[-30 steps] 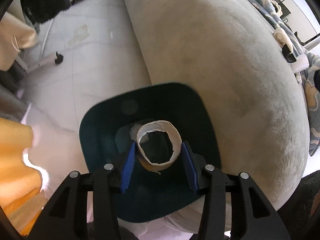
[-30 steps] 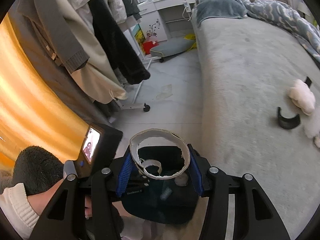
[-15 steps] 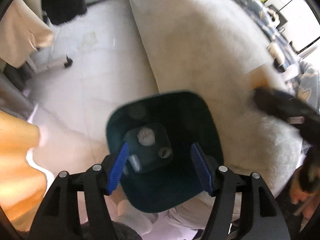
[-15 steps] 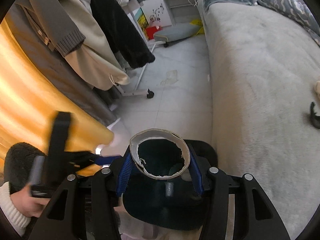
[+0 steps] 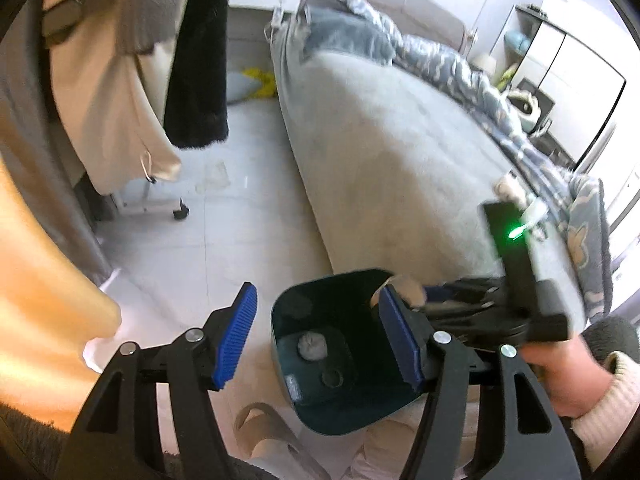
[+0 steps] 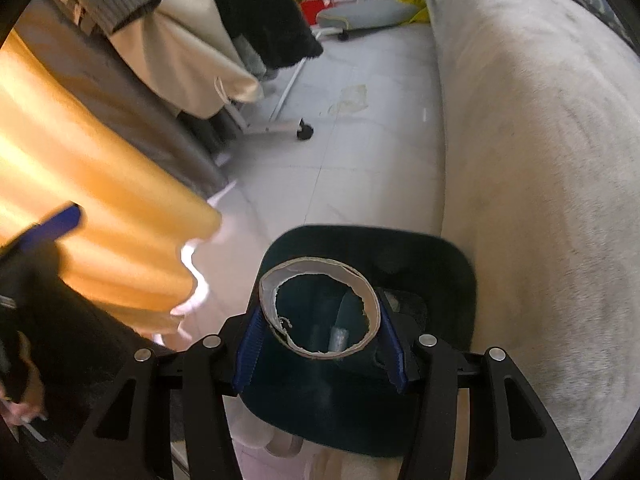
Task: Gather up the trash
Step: 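Lower the tape ring into the green bin and open the right gripper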
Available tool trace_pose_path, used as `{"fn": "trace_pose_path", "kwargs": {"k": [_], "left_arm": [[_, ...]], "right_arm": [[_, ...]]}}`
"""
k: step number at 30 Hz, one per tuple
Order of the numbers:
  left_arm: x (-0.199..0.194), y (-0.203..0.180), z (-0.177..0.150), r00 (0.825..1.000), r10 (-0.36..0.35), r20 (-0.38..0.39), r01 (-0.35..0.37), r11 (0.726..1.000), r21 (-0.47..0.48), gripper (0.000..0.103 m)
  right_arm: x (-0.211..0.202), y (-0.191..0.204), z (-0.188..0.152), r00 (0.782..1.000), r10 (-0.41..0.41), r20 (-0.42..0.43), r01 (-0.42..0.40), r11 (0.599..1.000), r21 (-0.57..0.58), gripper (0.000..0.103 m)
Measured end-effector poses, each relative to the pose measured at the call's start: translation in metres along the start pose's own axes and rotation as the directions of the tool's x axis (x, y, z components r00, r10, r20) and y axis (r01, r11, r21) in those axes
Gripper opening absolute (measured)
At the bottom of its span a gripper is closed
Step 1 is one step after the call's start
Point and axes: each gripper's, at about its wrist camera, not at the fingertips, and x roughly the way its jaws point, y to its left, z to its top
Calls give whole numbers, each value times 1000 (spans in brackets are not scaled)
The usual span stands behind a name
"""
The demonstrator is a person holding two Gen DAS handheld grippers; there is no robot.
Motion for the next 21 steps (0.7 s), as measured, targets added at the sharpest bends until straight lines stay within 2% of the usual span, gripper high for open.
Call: {"fn": "trace_pose_path", "kwargs": {"k": [4,8,15,18,20,21], "left_arm": [[-24,1,-1,997,-19,69,21,1000,-23,63],[-42,2,-6,994,-29,105,32,999,-28,59],[-73,-7,-14,979,-34,203,32,999,11,59],[-79,-6,-14,974,-41,222,41,999,7,59],[-81,-5,-13,971,-47,234,48,999,0,59],[-82,-4,-13,970,-46,239,49,999,-3,59]], "right_arm": [[9,1,-4,999,-23,-34,23,1000,-3,53],[14,0,-6,997,-48,-60,48,999,-6,53],[17,3,-6,996,-58,-69,57,998,-17,54],[16,4,-5,996,-58,-62,56,998,-25,54],[13,4,-2,997,-64,-49,63,998,-22,61],[12,3,-1,997,-65,-40,64,998,-17,70]]}}
